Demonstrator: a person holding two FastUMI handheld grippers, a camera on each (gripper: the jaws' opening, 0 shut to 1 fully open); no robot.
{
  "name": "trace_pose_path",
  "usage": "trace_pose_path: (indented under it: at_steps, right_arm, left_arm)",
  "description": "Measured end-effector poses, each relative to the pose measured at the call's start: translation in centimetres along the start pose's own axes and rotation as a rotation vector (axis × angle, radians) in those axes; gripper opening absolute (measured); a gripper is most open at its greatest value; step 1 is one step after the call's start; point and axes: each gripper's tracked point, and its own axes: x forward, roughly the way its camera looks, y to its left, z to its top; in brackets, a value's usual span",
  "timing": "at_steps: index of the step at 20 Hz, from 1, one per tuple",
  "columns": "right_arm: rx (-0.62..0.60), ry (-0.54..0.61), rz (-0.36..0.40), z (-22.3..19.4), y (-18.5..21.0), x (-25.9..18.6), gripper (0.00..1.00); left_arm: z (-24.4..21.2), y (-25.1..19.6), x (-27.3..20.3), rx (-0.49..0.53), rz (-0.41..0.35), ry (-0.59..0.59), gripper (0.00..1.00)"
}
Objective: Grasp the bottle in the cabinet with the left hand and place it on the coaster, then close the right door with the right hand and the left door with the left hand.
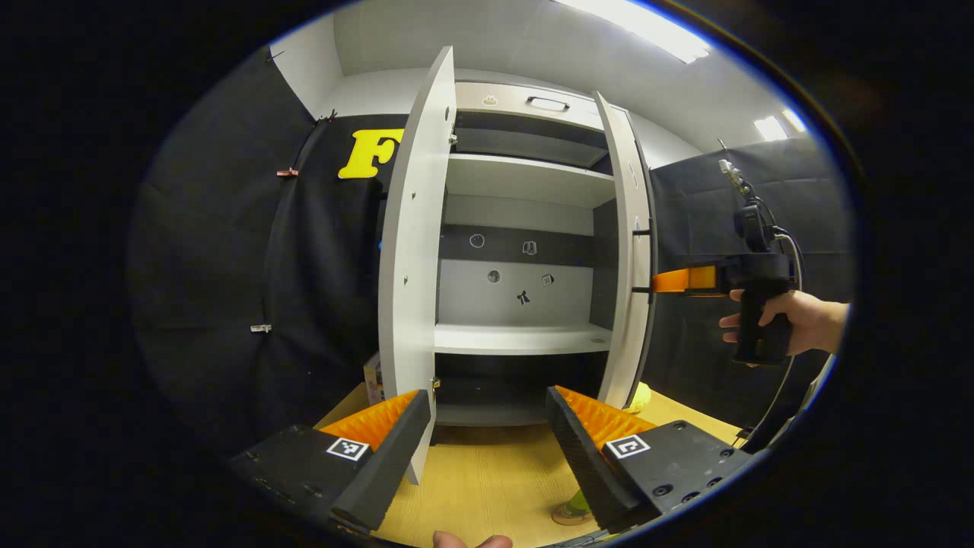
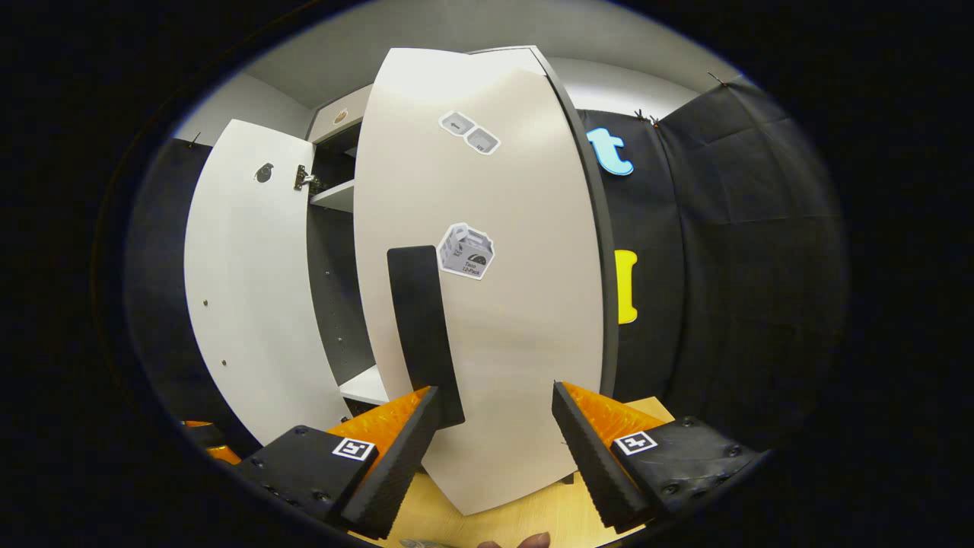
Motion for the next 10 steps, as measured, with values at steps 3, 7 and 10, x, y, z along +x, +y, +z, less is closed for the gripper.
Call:
trace_pose_path:
  at_steps: [3, 7, 10]
  right_arm:
    - [0.014, -0.007, -0.002, -0.2, 0.8, 1.2, 0.98]
    - [0.023, -0.01, -0.006, -0.2, 1.6, 2.6, 0.98]
    - [0.021, -0.006, -0.018, -0.3, 2.2, 3.8, 0.98]
  left_arm:
    - [0.4, 2.1, -0.6, -0.005, 0.047, -0.003, 0.97]
    - [1.7, 5.3, -0.2, 0.022, 0.106, -0.017, 0.97]
    - [2.9, 7.7, 0.0, 0.049, 0.138, -0.033, 0.97]
